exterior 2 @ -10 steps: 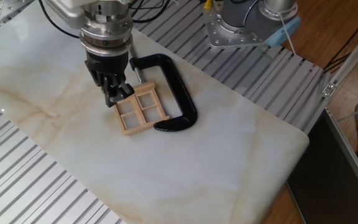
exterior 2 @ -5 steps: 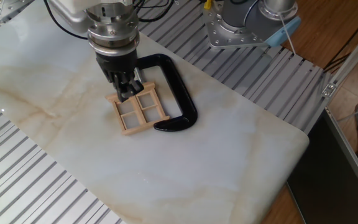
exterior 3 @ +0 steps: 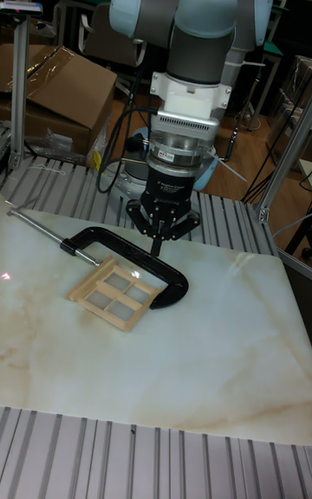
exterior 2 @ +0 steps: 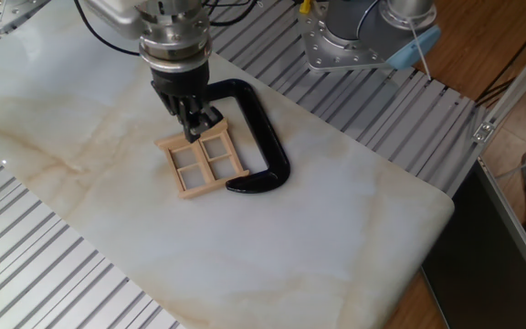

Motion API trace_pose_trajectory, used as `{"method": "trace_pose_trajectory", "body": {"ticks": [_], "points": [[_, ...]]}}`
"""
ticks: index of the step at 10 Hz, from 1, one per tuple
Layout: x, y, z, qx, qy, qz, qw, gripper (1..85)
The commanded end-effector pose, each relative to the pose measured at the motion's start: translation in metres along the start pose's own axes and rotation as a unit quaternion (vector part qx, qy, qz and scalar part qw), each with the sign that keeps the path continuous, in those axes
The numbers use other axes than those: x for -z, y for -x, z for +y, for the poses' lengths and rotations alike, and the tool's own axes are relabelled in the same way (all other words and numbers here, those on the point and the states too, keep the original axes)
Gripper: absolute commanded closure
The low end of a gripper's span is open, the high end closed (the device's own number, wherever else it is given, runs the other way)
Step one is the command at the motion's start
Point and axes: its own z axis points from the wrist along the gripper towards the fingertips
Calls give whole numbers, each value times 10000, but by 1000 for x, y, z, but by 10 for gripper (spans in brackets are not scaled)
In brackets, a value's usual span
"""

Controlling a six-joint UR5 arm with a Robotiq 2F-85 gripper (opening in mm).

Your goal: Open a sliding window

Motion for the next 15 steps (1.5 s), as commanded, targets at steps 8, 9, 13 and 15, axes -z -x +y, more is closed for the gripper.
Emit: {"method": "trace_pose_trajectory", "body": {"ticks": [8, 9, 13, 15], "points": [[-37, 7, -26, 640, 238, -353, 9970, 850], [-39, 8, -28, 672, 222, -376, 9968, 850], [-47, 12, -27, 849, 338, -558, 9943, 850], [-48, 13, -29, 861, 299, -572, 9942, 850]]}}
